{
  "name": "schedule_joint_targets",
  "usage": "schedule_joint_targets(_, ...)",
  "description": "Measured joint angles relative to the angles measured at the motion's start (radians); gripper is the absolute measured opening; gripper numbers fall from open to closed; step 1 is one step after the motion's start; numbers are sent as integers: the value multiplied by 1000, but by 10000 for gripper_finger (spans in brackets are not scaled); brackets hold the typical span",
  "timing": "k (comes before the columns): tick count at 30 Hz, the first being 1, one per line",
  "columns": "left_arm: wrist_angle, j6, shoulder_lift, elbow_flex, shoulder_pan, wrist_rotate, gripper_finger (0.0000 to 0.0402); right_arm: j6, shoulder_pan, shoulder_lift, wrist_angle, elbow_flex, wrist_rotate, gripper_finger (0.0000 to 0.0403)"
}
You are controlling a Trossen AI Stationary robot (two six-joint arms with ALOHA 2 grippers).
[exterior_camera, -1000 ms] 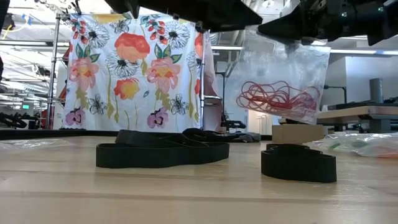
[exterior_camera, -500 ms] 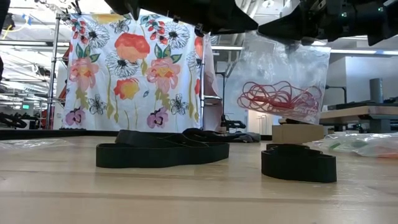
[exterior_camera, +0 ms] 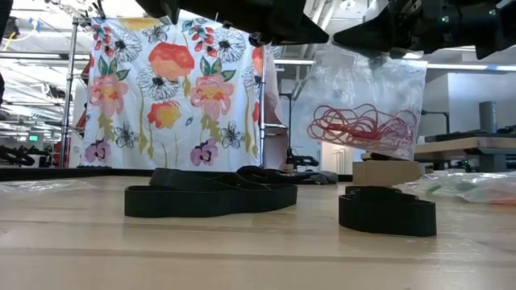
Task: Sort rubber bands
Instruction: Close the transparent zip bag containing the red rubber bands
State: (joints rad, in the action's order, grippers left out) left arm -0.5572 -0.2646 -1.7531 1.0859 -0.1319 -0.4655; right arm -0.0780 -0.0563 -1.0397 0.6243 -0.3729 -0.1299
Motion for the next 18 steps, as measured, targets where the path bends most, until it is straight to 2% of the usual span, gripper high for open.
schedule_joint_targets(5,1,0,4,0,-5,-24,1,0,0,0,0,-1,-1,22)
schedule_joint_targets(12,3,-65,6,0,-35,-155,0,0,0,0,-7,-2,-4,22)
schedule_joint_targets(18,90,-71,73,0,-66,-255,0,0,0,0,-2,-3,-4,22)
